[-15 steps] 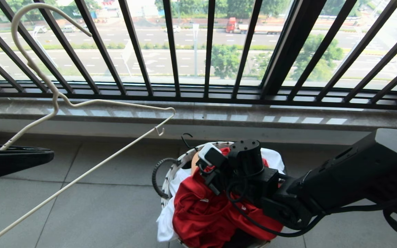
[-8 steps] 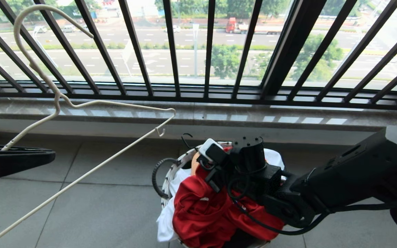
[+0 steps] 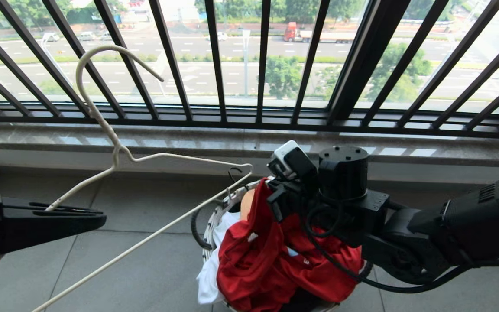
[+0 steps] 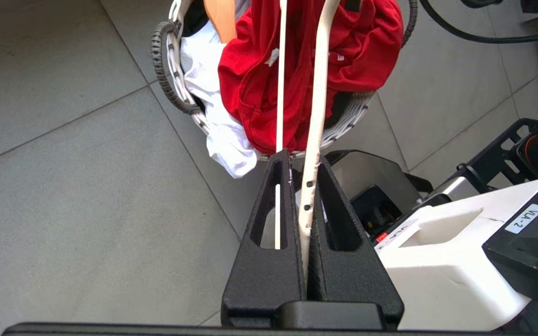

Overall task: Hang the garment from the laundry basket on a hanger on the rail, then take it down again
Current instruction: Pick up clothes from the basket

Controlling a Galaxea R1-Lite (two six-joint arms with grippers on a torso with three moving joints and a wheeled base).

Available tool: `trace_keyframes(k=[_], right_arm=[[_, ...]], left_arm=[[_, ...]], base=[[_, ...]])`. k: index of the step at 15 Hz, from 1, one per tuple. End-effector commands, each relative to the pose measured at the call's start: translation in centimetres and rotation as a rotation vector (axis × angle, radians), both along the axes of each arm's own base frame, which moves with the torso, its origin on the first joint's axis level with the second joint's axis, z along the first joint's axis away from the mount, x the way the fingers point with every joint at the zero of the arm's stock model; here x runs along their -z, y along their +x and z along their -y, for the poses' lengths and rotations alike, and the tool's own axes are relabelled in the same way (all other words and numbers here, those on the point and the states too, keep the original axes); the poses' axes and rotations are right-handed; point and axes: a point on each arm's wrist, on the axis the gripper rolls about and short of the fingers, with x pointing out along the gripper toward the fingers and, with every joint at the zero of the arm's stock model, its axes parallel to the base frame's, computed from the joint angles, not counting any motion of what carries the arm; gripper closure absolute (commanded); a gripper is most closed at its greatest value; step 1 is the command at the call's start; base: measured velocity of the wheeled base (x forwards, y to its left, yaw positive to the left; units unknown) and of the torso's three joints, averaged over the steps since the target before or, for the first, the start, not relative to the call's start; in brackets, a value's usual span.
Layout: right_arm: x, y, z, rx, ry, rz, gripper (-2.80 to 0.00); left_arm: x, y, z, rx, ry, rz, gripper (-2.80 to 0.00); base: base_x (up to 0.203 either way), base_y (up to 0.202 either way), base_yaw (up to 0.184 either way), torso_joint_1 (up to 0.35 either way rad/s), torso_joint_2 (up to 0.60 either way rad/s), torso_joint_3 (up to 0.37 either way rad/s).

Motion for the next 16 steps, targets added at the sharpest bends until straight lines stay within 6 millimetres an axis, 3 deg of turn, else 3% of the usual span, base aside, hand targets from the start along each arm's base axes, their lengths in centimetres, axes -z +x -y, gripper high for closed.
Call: trace_keyframes(k=[1, 4, 11, 16], right_arm=[[-2.1, -1.0, 0.8, 0.007, 0.057, 0.030, 0.00], [-2.7, -0.6, 1.5, 0.027, 0.068, 0.045, 0.00], [-3.8, -0.9, 2.0, 0.029, 0.091, 0.069, 0.00], [-5.1, -1.2, 2.2, 0.030, 0.150, 0.081, 0.00]], left_arm=[[1.0, 1.6, 1.1, 0.010, 0.038, -0.065, 0.00], [2.4, 2.5, 2.3, 0.051, 0.081, -0.128, 0.00], [3.2, 2.9, 3.1, 0.072, 0.104, -0.161, 0.00], [1.8, 1.2, 1.8, 0.067, 0.050, -0.072, 0.00]], base=[[0.000, 0.000, 0.000, 0.000, 0.00, 0.000], [0.000, 0.000, 0.000, 0.000, 0.00, 0.000], [0.000, 0.000, 0.000, 0.000, 0.00, 0.000], [0.000, 0.000, 0.000, 0.000, 0.00, 0.000]])
